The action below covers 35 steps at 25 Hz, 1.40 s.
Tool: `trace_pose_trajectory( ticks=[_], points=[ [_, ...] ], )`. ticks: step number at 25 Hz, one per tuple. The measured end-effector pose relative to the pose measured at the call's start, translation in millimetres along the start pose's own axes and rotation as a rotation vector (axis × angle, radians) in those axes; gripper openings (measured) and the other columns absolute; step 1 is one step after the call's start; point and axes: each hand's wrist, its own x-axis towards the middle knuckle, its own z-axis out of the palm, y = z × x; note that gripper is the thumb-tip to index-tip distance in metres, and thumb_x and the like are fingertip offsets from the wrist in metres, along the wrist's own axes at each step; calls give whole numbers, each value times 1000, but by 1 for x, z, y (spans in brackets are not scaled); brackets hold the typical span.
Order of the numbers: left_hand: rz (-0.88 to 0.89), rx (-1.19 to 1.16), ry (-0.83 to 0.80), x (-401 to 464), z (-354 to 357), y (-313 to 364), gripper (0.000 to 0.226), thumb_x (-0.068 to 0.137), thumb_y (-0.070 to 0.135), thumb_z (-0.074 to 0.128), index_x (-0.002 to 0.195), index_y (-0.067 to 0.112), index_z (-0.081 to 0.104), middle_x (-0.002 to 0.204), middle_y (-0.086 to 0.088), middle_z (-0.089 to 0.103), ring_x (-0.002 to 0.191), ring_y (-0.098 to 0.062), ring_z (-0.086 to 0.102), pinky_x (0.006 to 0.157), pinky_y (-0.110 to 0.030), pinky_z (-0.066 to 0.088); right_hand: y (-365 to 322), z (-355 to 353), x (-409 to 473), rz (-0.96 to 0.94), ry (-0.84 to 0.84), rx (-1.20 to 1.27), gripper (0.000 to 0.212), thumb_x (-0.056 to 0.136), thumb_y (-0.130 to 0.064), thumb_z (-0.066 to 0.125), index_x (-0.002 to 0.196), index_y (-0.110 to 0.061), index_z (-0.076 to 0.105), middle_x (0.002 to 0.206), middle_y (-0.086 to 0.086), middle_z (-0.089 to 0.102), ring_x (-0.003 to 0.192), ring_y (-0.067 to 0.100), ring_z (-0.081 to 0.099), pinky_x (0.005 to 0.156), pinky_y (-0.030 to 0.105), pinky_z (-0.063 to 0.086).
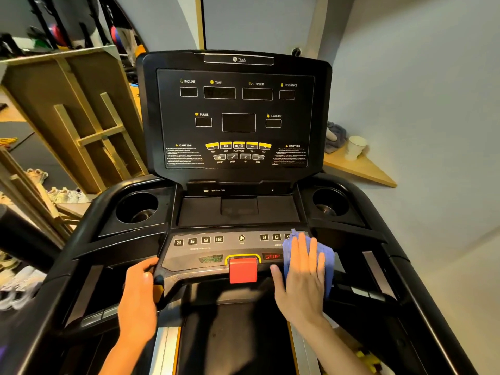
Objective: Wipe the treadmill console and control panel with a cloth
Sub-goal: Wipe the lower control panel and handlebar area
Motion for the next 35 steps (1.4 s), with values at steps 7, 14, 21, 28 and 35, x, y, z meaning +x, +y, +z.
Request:
trace_pose_trajectory(
  ticks=[7,14,21,28,35],
  points=[
    [-37,17,-15,0,0,-6,42,95,37,26,127,26,50,126,-1,51,112,-17,51,84,-28,40,-57,3,54,-108,-62,3,65,103,-44,34,158,-14,23,165,10,24,153,35,16,124,49,15],
    [-32,-7,-6,-1,0,-3,46,90,42,25,125,27,51,124,-1,53,110,-16,53,89,-34,43,-135,1,47,-574,-110,94,53,99,-35,48,144,-8,43,149,11,44,138,33,38,115,47,28],
    [59,35,30,-3,-2,-5,52,92,52,21,123,25,52,115,1,55,96,-14,56,81,-38,47,-171,35,19,-970,-97,51,61,95,-30,56,148,-10,34,155,9,40,145,28,31,121,47,18],
    [31,-119,46,-5,-2,0,56,91,53,25,118,17,57,105,2,61,96,-19,59,82,-42,49,-164,51,7,-1072,-132,-146,61,94,-32,57,149,-14,37,156,5,38,146,27,28,123,44,11],
    [-21,-122,30,-2,-3,-3,48,93,54,25,119,31,58,112,1,61,100,-19,61,81,-46,53,-128,27,13,-1199,-282,40,71,87,3,68,151,-14,41,162,7,33,151,28,22,123,42,11]
  ],
)
